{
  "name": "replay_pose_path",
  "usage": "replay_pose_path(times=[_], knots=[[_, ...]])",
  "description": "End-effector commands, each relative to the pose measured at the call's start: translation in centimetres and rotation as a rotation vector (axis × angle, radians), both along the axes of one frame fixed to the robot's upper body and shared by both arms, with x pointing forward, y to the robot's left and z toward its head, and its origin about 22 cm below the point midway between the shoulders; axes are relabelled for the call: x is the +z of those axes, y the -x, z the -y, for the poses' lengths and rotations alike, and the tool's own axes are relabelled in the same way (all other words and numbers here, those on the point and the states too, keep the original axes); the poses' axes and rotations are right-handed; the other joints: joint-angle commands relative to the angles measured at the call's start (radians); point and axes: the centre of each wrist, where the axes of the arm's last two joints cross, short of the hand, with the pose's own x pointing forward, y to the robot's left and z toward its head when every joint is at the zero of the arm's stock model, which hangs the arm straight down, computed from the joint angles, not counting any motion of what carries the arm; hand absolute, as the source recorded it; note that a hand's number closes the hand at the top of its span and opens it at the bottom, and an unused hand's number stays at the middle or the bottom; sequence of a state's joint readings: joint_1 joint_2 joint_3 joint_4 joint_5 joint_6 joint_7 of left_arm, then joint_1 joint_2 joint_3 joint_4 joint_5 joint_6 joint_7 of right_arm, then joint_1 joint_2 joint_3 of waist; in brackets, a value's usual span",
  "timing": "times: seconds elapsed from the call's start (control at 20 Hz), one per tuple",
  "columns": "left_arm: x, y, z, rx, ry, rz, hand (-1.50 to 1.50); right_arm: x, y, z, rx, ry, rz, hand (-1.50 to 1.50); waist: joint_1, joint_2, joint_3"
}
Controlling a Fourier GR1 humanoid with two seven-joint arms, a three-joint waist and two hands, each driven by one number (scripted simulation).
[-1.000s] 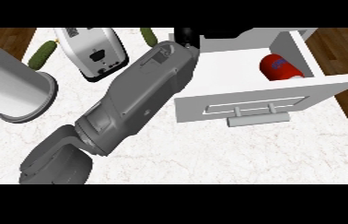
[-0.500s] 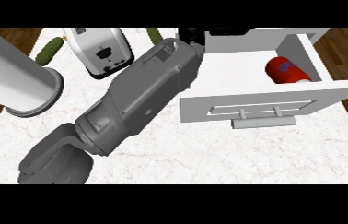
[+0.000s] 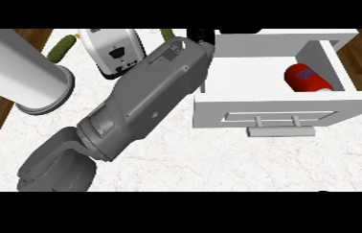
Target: Pick up the can, place it into the drawer and close the drawer
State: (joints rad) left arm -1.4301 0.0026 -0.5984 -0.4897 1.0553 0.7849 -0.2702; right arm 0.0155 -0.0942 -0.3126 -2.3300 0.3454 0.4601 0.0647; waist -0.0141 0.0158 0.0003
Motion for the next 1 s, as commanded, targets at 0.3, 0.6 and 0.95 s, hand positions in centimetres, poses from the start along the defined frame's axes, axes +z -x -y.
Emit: replay_pose_path(times=[0.3, 0.6, 0.95], knots=[[0.2, -0.2, -0.4, 0.025, 0.001, -0.035, -1.50, -2.2, -7.8, -6.2, -0.032, 0.237, 0.052, -1.50, 0.034, -0.011, 0.000], [-0.7, -0.4, -2.2, 0.037, -0.027, -0.023, -1.50, -4.3, -12.2, -8.6, -0.014, 0.385, 0.015, -1.50, 0.034, -0.013, 0.000], [1.3, -0.7, -4.3, 0.052, -0.025, -0.028, -1.50, -6.8, -17.0, -8.8, -0.065, 0.627, -0.022, -1.50, 0.054, -0.017, 0.000]])
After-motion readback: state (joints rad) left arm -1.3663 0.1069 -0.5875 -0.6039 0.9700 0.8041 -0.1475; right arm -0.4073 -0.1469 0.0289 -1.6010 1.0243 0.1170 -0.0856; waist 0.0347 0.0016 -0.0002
